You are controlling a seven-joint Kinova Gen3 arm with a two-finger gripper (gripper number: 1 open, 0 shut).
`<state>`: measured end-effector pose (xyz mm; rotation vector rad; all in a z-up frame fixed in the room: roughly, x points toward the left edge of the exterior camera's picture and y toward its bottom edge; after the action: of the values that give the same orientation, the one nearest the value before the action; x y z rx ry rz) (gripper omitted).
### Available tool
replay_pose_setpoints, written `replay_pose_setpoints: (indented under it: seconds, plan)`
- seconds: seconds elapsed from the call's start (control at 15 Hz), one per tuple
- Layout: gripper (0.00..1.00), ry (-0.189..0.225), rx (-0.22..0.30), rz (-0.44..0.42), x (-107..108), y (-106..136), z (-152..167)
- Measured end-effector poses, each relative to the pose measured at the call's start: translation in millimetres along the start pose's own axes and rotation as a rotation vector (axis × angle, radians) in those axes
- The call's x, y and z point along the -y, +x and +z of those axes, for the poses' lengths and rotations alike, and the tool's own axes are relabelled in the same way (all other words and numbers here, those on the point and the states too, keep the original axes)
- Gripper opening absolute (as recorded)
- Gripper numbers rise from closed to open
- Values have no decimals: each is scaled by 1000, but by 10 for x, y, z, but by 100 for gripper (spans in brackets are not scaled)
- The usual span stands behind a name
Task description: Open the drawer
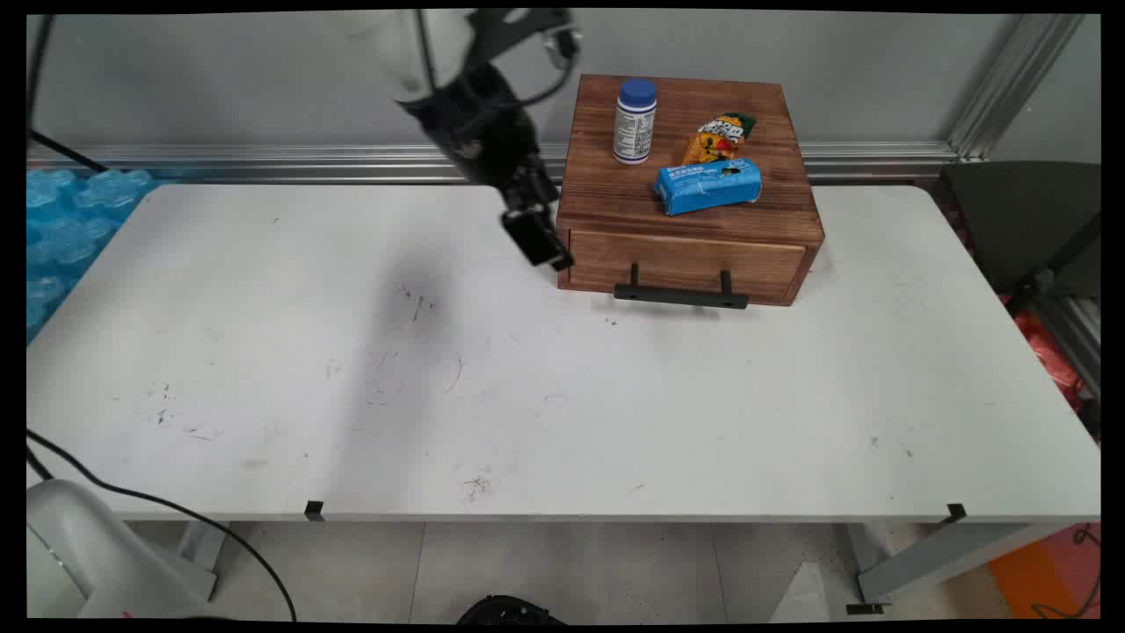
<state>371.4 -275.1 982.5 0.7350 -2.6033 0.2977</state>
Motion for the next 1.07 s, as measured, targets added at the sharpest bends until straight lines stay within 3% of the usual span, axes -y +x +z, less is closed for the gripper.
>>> replay_pose_setpoints:
  seconds: [0.6,1.07]
  plan:
    - [100,33,7,-2,-58,475,697]
    - [100,41,20,-4,-34,663,1204]
